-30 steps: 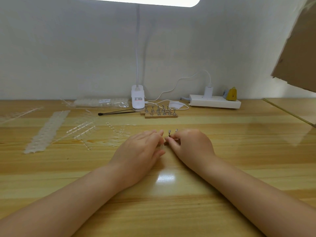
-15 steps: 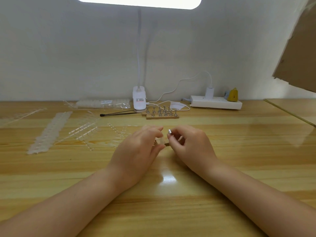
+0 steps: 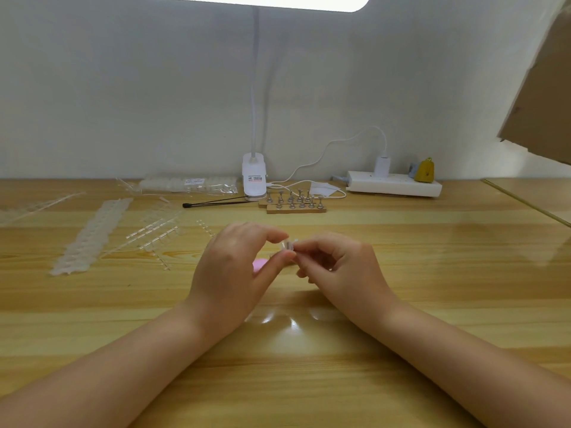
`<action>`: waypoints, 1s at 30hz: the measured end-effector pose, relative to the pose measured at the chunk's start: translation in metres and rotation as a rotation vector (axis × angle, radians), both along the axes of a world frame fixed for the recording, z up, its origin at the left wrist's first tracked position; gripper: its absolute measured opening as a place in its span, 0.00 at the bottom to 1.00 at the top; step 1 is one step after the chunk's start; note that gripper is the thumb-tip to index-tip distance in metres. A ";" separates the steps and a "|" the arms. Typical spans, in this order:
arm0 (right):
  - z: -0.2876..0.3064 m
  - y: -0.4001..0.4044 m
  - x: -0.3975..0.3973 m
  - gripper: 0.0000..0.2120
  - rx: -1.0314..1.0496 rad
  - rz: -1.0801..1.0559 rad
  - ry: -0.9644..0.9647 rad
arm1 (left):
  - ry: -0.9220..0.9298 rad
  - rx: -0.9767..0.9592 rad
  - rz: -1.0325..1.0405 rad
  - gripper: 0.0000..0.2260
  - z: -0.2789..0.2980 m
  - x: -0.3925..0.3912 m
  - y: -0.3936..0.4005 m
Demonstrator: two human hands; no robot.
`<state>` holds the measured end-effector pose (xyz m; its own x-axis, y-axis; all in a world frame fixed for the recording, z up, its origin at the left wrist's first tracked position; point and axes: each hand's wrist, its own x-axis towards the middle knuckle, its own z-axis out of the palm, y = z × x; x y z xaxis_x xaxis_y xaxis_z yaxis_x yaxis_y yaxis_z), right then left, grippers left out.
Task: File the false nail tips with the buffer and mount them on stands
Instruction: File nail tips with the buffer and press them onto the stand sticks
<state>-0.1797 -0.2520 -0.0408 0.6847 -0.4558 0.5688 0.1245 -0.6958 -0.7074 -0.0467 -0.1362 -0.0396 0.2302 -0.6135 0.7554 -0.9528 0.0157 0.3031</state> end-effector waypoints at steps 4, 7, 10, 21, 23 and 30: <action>-0.001 -0.001 -0.001 0.06 -0.019 0.012 -0.010 | -0.006 0.003 -0.002 0.15 0.000 0.001 0.000; -0.002 -0.001 0.000 0.06 -0.029 0.022 -0.020 | -0.007 -0.003 -0.008 0.14 0.000 0.001 0.000; -0.002 -0.002 0.001 0.06 -0.048 0.026 -0.030 | -0.001 0.000 -0.018 0.13 0.000 0.001 0.000; 0.000 -0.004 -0.001 0.04 -0.238 -0.021 -0.030 | 0.060 0.012 -0.040 0.15 0.002 0.001 0.001; 0.000 -0.004 -0.002 0.04 -0.295 -0.032 -0.029 | 0.080 0.016 -0.042 0.15 0.002 0.001 0.001; 0.004 -0.004 -0.001 0.03 -0.358 -0.088 -0.040 | 0.207 0.043 -0.006 0.17 0.004 -0.005 0.001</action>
<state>-0.1810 -0.2558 -0.0370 0.6256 -0.2789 0.7286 0.0757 -0.9078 -0.4125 -0.0518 -0.1348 -0.0360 0.3743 -0.6461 0.6652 -0.8699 0.0039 0.4933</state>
